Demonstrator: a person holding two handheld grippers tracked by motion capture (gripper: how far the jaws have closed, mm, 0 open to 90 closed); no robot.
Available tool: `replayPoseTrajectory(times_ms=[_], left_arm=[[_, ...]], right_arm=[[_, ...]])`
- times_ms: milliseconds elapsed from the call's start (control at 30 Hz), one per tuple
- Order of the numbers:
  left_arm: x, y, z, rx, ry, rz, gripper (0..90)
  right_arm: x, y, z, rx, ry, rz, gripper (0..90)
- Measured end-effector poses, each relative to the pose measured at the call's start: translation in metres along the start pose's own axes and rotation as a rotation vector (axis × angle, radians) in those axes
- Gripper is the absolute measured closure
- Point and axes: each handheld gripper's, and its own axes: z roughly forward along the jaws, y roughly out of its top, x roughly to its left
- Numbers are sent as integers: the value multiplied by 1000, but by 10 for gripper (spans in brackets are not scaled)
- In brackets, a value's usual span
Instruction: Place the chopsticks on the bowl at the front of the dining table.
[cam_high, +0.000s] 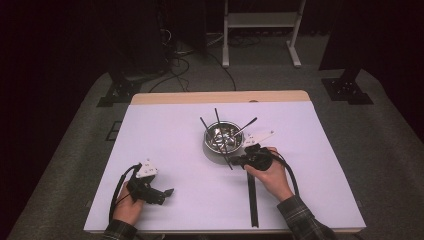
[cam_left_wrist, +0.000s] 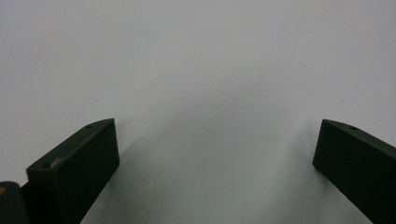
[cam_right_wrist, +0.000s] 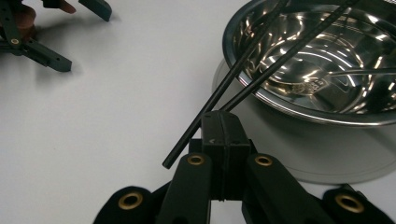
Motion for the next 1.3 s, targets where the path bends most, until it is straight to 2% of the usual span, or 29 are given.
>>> replayPoseTrajectory(times_ms=[67,367,433,767,1300], left_arm=[[0,0,0,0,0,0,0],[0,0,0,0,0,0,0],[0,0,0,0,0,-1,0],[0,0,0,0,-1,0,0],[0,0,0,3,0,3,0]], right_arm=[[2,1,2,1,17,2,896],[9,6,11,2,39,-14,896],[10,7,12,5,32,-28,896],[7,18,4,-25,14,-13,896],[-7,58,15,-57,-17,7,896]])
